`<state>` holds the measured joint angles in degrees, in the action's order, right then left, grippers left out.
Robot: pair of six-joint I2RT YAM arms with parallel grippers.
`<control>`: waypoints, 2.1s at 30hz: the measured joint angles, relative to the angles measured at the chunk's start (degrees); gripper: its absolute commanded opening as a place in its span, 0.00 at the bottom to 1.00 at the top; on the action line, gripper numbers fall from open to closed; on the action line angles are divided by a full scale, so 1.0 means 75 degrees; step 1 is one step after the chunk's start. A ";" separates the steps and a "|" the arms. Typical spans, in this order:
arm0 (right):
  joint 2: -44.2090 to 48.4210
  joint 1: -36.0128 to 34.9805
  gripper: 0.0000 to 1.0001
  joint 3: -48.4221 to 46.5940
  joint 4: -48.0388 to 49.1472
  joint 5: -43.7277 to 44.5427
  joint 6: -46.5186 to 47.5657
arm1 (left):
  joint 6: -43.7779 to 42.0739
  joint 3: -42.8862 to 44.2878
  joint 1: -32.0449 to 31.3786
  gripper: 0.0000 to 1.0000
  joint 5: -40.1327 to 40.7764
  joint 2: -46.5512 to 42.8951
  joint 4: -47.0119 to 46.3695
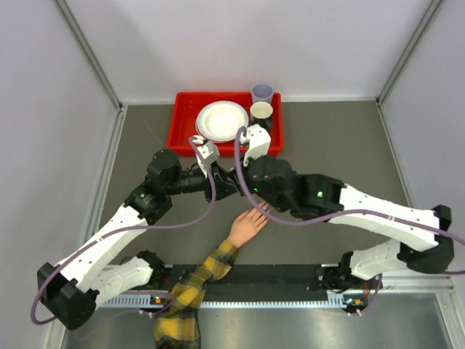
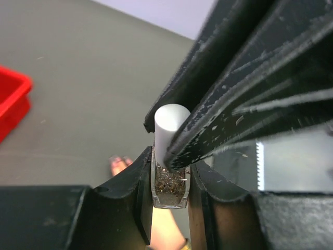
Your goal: Paint the nails
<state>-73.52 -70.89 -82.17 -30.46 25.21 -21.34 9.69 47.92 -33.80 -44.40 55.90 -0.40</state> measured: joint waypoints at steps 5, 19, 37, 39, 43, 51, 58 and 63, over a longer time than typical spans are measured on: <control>-0.0781 -0.0609 0.00 -0.0510 -0.0227 0.2247 -0.1102 | -0.0154 -0.0038 0.0015 0.00 0.0729 -0.0172 0.0286; 0.0539 0.0510 0.54 -0.0548 -0.0545 -0.1317 0.0606 | 0.0294 -0.0064 0.0195 0.00 -0.0694 0.0131 -0.0755; 0.0338 0.2428 0.42 -0.0402 -0.0466 -0.7341 0.1635 | 0.2736 -0.0259 0.0163 0.00 -0.3687 0.0868 -0.3558; 0.0201 0.2428 0.38 -0.0402 -0.0463 -0.7528 0.1670 | 0.2769 -0.0259 0.0143 0.00 -0.3754 0.0868 -0.3585; 0.0128 0.2465 0.36 -0.0402 -0.0452 -0.7781 0.1743 | 0.2824 -0.0262 0.0137 0.00 -0.3847 0.0868 -0.3602; 0.0119 0.2672 0.00 -0.0402 -0.0399 -0.8163 0.1871 | 0.2891 -0.0262 0.0085 0.00 -0.3934 0.0868 -0.3622; 0.0096 0.2687 0.00 -0.0370 -0.0396 -0.7530 0.1798 | 0.1716 -0.0157 0.0073 0.00 -0.2801 0.0595 -0.2288; 0.0335 0.1821 0.00 0.0274 0.0300 -0.4191 0.1078 | 0.0516 -0.0038 0.0003 0.00 -0.0458 0.0242 -0.0667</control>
<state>-71.00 -57.23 -80.12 -28.21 -6.22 -13.26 13.56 47.64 -33.78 -47.83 57.71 -5.41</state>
